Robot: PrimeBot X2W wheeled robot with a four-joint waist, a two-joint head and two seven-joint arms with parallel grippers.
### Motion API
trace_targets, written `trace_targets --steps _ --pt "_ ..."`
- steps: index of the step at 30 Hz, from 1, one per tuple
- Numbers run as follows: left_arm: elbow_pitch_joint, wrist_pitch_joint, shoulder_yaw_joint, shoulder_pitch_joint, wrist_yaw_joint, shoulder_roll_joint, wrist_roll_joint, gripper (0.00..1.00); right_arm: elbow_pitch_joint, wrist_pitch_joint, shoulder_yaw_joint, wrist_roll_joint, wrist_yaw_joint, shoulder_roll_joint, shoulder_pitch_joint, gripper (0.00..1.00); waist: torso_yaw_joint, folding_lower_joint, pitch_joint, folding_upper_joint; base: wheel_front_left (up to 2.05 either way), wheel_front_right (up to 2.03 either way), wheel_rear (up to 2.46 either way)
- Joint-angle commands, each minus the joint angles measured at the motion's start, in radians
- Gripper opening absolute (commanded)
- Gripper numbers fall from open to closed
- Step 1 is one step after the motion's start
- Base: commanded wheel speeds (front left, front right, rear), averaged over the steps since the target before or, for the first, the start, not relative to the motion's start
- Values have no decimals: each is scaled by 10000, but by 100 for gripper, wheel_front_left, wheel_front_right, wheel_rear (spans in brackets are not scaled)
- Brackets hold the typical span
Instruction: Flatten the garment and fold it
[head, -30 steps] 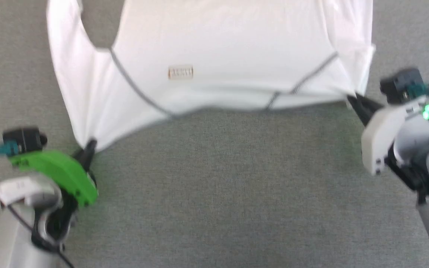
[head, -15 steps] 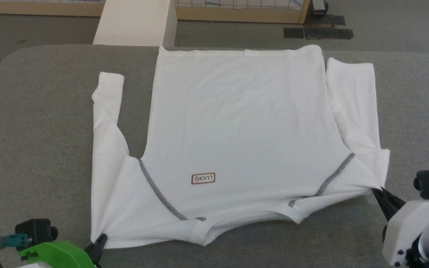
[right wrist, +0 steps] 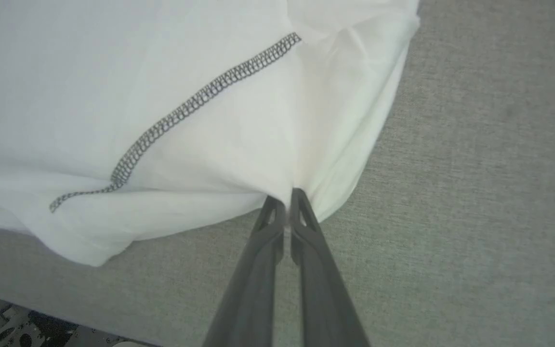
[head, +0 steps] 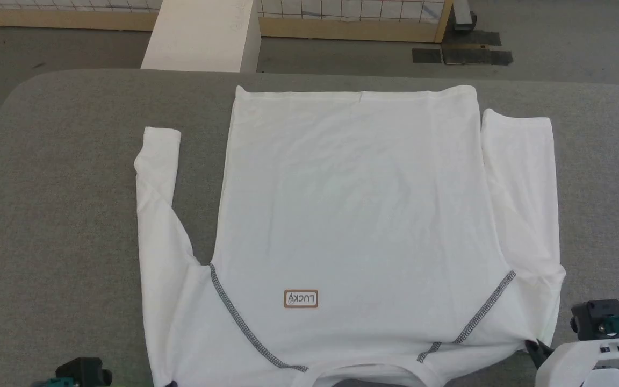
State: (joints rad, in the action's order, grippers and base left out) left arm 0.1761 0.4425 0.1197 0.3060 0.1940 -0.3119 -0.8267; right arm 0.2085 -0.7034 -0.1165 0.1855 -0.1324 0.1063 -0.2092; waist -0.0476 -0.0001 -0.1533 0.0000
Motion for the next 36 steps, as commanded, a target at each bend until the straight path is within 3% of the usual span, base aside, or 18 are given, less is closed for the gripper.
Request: trace_targets --steps 1,7,8,9,10,18,27,32,36 --pt "-260 -206 71 -321 -140 98 158 0 -327 303 149 -69 17 -50 94 0 4 1 -43 0 0 0 0" --pt "-1385 -1136 338 -1102 -562 436 537 3 -1646 1404 530 3 17 -132 497 0 14 1 -44 0 0 0 0" --pt "-1554 -1287 363 -1188 -579 506 593 73 -1759 1579 536 26 17 -161 534 35 20 1 -14 0 0 0 0" --pt "-1727 -1373 406 -1237 -636 551 610 100 -1837 1724 548 43 17 -184 539 77 28 1 29 0 0 0 0" --pt "-1846 -1445 420 -1263 -690 584 600 100 -1873 1835 515 48 17 -203 527 100 36 1 73 0 0 0 0" --pt "-1637 -2198 -15 -1262 -700 720 475 100 -1228 3010 -187 192 17 -434 236 100 105 1 411 0 0 0 0" --pt "-1204 -4164 -1203 -2252 -516 563 943 100 -591 4844 -463 180 17 -549 623 100 502 1 135 0 0 0 0" --pt "-2102 -4317 -1151 -3590 -754 -63 1442 100 -743 5463 -141 189 17 -557 1170 100 847 1 -393 0 0 0 0" --pt "-2974 -3705 -923 -5100 -1182 -993 1787 100 -770 5676 97 197 17 -559 1666 100 1140 1 -1029 0 0 0 0"
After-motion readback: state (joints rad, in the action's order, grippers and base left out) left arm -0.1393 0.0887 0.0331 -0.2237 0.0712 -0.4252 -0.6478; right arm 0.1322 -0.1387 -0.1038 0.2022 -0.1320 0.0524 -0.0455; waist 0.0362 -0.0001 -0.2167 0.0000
